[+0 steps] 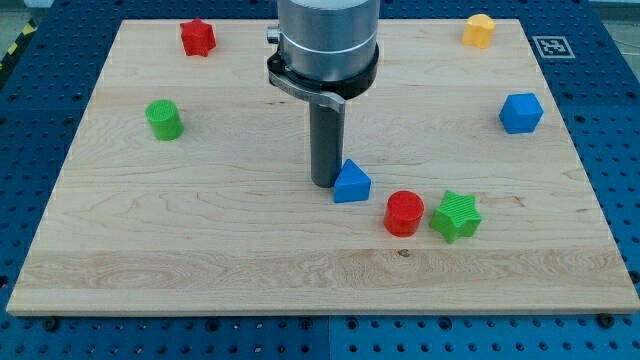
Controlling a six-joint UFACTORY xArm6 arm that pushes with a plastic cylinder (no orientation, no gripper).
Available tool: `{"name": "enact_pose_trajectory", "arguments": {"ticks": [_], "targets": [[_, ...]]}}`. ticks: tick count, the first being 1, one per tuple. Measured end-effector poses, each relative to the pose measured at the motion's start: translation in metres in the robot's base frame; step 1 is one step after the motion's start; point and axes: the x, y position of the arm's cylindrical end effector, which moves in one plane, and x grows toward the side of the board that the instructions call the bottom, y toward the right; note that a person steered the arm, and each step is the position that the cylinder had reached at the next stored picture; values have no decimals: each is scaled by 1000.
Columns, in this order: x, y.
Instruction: Put the blue triangle on the top of the red circle
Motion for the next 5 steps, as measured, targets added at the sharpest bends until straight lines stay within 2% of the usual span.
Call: {"name": "enact_pose_trajectory", "arguments": {"ticks": [4,5], "targets": [[1,21],[-34,15]]}}
